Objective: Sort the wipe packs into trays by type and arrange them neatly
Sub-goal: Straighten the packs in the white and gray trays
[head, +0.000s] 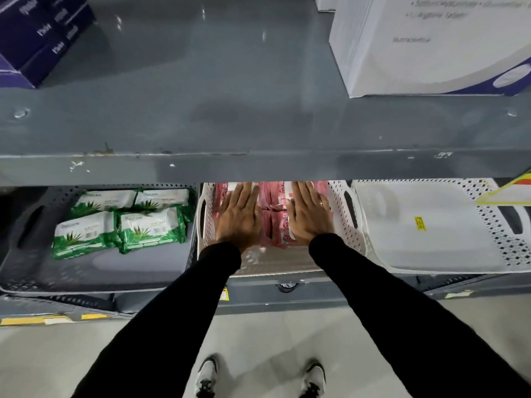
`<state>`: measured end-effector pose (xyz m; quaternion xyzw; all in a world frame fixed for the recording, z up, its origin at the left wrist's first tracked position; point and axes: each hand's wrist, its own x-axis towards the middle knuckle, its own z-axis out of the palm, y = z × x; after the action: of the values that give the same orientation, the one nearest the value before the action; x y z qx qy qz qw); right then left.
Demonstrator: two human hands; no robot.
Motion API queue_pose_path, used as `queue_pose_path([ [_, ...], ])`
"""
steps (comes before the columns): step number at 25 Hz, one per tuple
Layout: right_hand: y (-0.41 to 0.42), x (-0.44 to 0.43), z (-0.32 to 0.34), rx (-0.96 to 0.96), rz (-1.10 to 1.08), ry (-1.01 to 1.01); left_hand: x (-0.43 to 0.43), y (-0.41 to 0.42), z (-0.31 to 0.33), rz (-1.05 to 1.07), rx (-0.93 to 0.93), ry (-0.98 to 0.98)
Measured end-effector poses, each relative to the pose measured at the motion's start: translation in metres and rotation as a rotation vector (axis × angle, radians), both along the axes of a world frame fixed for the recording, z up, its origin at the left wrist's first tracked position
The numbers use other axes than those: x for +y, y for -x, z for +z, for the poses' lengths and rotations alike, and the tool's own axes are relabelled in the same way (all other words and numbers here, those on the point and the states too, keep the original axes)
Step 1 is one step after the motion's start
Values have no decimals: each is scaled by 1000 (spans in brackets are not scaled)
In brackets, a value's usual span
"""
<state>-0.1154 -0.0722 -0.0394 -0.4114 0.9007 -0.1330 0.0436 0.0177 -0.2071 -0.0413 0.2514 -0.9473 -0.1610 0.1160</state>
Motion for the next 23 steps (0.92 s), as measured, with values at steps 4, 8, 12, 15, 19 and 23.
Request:
queue_pose_path([
  [4, -11, -12, 16, -10, -9, -28, -12, -6, 13, -67, 11, -111],
  [8, -79, -50, 56, -14, -19, 253, -44, -42, 55, -122, 216, -124],
  [12, -150, -112, 76, 44, 173, 440, -111, -129, 74, -69, 328, -55],
  [15, -193, -150, 74, 101, 289, 240, -158, -204, 70, 62, 244, -31],
  [19, -228, -179, 61, 114, 325, -84, -195, -277, 50, 75, -43, -93],
  [23, -240, -185, 48, 169, 284, -158, -211, -293, 33, 72, -173, -6],
])
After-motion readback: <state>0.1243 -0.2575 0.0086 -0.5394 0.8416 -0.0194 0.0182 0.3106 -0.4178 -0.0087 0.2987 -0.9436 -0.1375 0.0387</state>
